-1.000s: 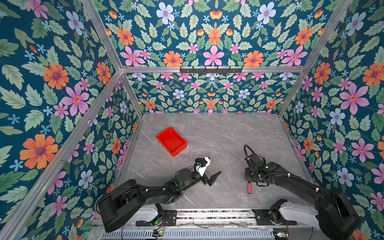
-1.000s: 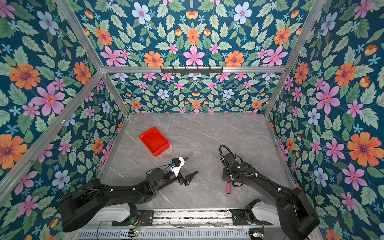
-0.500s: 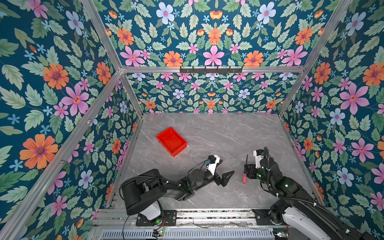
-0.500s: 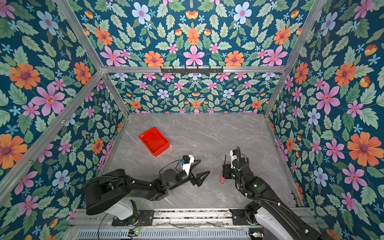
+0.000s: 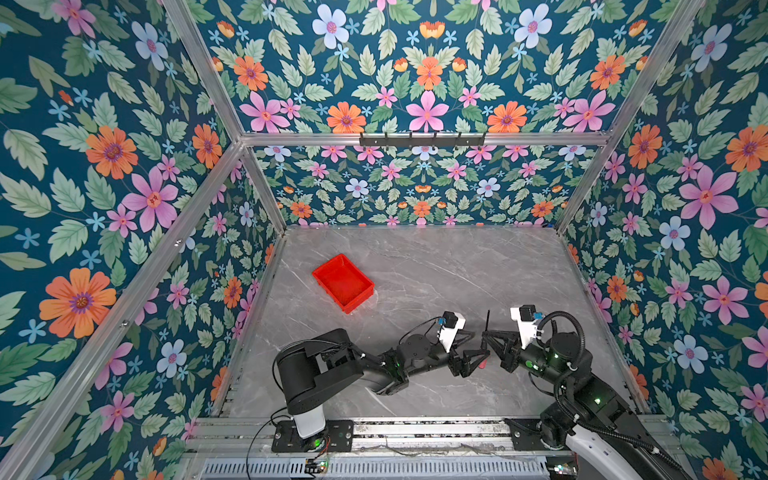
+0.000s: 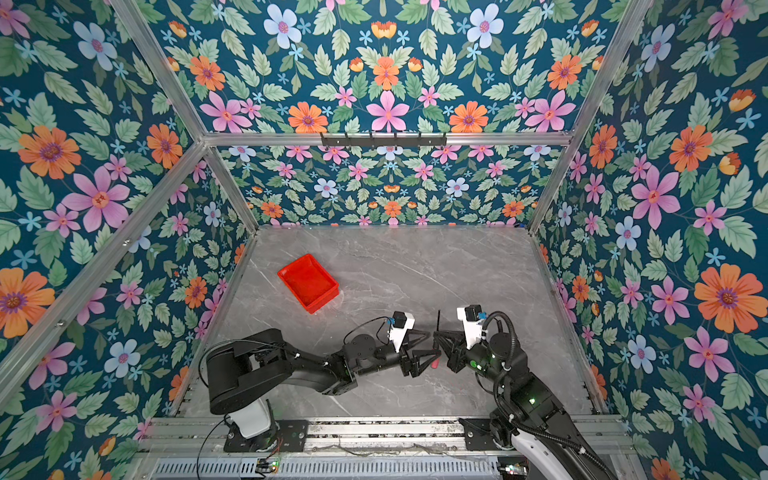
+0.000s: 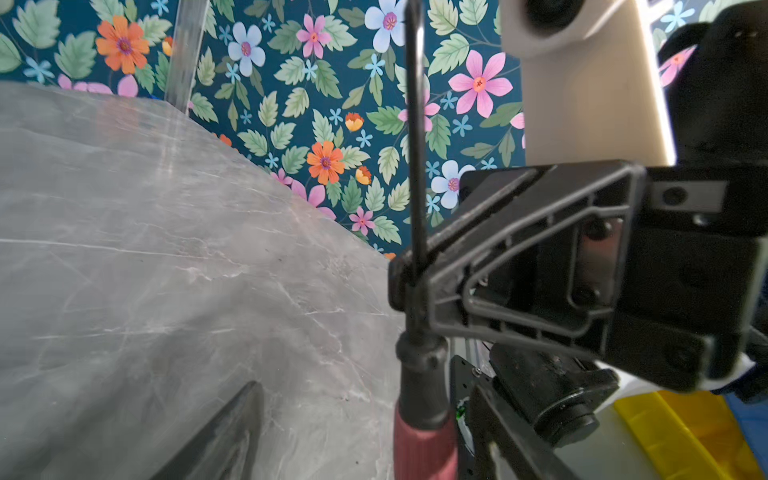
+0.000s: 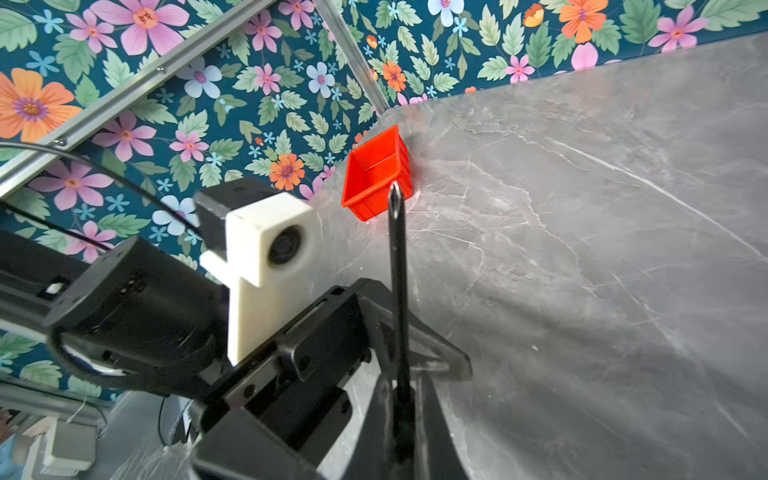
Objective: Put the screwdriver in the bin
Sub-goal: 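Carry the screwdriver toward the left gripper and grasp its handle with it, then open and withdraw the right gripper while the left carries the screwdriver toward the bin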
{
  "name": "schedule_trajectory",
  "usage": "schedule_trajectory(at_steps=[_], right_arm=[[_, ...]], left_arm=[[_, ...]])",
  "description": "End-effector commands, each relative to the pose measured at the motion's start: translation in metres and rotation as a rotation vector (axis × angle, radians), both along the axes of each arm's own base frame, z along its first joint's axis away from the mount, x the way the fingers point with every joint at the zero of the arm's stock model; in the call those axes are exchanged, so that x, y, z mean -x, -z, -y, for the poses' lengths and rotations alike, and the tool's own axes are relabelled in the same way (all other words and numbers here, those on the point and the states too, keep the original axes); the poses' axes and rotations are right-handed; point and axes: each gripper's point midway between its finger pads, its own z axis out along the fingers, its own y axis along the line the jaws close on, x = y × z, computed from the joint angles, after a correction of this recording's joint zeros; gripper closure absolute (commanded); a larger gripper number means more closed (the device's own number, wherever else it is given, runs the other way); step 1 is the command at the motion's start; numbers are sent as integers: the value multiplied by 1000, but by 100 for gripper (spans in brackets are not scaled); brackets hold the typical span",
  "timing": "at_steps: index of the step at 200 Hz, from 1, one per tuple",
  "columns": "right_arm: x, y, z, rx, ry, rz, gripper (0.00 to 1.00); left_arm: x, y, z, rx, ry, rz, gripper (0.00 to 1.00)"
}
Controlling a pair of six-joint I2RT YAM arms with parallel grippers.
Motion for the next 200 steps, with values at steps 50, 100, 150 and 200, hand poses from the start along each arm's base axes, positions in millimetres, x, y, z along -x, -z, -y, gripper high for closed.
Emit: schedule_trajectory(at_steps=[50, 100, 150, 200], right_arm=[[2, -5, -7, -16, -48, 62, 100], [1, -5, -8, -13, -51, 62, 100], [1, -11, -8, -49, -40, 56, 51], [4, -15, -15, -64, -61, 84, 11]], left_arm=[[6, -8, 6, 66, 50, -25, 67], [5, -9, 5, 73, 40, -20, 100], [-20, -13, -21, 106, -150, -31, 100], [-68, -6, -85, 63, -474, -89, 100]])
